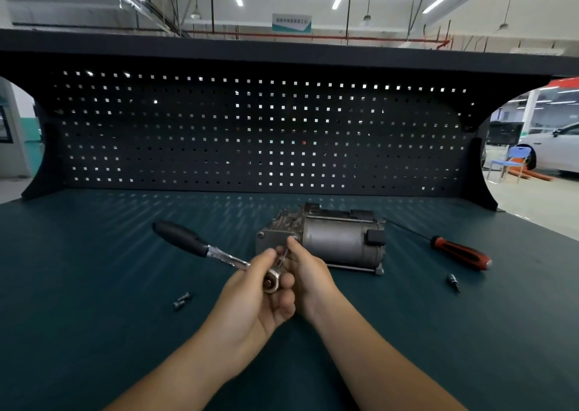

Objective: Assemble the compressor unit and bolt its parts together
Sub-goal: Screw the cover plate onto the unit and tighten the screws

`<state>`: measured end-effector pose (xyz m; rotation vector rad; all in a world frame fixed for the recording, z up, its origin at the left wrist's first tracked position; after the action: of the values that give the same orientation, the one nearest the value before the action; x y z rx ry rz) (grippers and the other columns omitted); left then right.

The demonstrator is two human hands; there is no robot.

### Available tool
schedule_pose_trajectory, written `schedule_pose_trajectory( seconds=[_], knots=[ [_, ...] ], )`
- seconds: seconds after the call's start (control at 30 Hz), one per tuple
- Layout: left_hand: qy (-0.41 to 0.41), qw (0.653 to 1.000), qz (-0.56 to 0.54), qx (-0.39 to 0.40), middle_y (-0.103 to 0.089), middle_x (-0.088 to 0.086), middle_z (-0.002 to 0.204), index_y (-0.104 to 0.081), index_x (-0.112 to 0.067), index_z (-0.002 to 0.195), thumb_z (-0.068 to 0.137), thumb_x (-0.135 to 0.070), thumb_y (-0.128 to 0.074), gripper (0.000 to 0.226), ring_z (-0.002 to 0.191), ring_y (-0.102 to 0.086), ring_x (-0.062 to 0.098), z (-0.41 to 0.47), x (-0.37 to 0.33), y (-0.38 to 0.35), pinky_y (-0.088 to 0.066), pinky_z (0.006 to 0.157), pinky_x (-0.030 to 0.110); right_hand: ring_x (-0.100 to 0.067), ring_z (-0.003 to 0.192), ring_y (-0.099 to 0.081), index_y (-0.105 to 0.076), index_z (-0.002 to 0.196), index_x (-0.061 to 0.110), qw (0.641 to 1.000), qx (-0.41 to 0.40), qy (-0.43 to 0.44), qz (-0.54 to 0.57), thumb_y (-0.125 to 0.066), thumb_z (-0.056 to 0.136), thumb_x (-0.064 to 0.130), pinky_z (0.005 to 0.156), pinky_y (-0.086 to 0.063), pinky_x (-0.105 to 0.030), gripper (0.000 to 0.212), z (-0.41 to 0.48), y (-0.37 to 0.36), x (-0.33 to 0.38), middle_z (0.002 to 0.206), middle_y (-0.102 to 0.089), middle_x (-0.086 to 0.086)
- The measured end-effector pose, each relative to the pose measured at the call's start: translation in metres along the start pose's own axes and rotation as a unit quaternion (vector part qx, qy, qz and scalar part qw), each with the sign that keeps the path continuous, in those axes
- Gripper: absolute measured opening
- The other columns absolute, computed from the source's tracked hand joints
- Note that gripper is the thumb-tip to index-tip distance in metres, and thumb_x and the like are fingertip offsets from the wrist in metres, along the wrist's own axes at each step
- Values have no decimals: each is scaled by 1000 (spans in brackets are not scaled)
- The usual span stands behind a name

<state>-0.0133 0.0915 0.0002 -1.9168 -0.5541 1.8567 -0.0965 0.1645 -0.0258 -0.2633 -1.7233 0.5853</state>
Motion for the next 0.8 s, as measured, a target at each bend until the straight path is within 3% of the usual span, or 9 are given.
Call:
schedule_pose_trajectory(
  seconds=[0.07, 0.17, 0.23, 0.3, 0.37, 0.43, 0.57, 0.67, 0.8],
  knots=[
    [-88, 960, 266, 0, -51, -3, 50, -51, -21, 111, 96, -21, -45, 17, 36, -42, 9, 1, -4, 6, -37, 38, 21, -14, 54, -62, -62, 87, 5, 1000, 10, -1, 4, -50, 95, 28, 62, -51, -28, 27, 1, 0, 0, 61, -66, -4],
    [-235, 708, 665, 28, -64, -7, 80, -33, -48, 120, 91, -32, -48, 36, 64, -59, 7, -1, -6, 18, -49, 61, 30, -22, 65, -61, -61, 76, 5, 1000, -13, 15, 10, -51, 94, 25, 68, -50, -32, 29, 2, 3, -2, 69, -65, -10],
    [-299, 567, 767, 37, -60, -10, 98, -27, -49, 127, 90, -42, -43, 41, 86, -60, 13, -5, -1, 15, -47, 70, 29, -19, 57, -60, -57, 70, 3, 998, -14, 33, 44, -54, 92, 22, 57, -52, -26, 29, 2, 6, -2, 60, -64, -9],
    [-334, 519, 786, 41, -57, -10, 103, -27, -46, 129, 90, -47, -37, 40, 91, -59, 14, -4, 4, 10, -43, 70, 27, -16, 53, -60, -57, 70, 3, 997, -15, 48, 51, -58, 90, 22, 53, -51, -23, 27, 0, 8, -2, 59, -63, -9],
    [-351, 526, 774, 20, -58, -10, 100, -30, -42, 129, 88, -49, -33, 41, 88, -59, 12, 1, 4, 11, -46, 69, 28, -15, 52, -61, -59, 71, 2, 997, -28, 56, 39, -62, 87, 21, 52, -52, -23, 25, 0, 9, -1, 60, -65, -9],
    [-353, 584, 730, -9, -62, -12, 92, -31, -40, 125, 86, -50, -34, 41, 80, -60, 10, 1, 1, 13, -47, 66, 29, -19, 58, -62, -61, 76, 0, 998, -41, 43, 21, -63, 86, 19, 57, -54, -27, 22, 1, 7, 1, 67, -65, -11],
    [-260, 824, 501, -44, -67, -5, 67, -43, -34, 114, 87, -46, -39, 29, 46, -56, 9, 0, -3, 12, -49, 51, 27, -20, 60, -58, -62, 82, 4, 999, -54, 4, 6, -58, 89, 19, 56, -47, -30, 17, 2, 1, 4, 69, -64, -9],
    [-86, 973, 187, -104, -64, 5, 53, -55, -14, 94, 97, -38, -34, 32, 30, -45, 13, 6, -5, 12, -37, 35, 20, -18, 63, -62, -60, 90, 4, 998, -43, -8, 39, -56, 92, 20, 60, -47, -27, 17, 2, -4, 4, 75, -66, -8],
    [33, 987, -134, -79, -59, 4, 50, -50, -10, 76, 96, -39, -38, 38, 27, -42, 6, 1, -8, 13, -36, 32, 11, -13, 63, -66, -60, 91, 6, 999, -29, -9, 30, -53, 93, 21, 73, -49, -27, 17, 2, -6, 3, 71, -70, -4]
  ],
)
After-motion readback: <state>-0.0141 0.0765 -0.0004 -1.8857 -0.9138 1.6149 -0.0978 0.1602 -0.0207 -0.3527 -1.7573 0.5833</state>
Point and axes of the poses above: each hand's wrist, its own z-axis towards the middle knuckle, its own y-axis out of the back of the hand, x = y × z, the point moved 2 cm from there along z, towards the middle knuckle
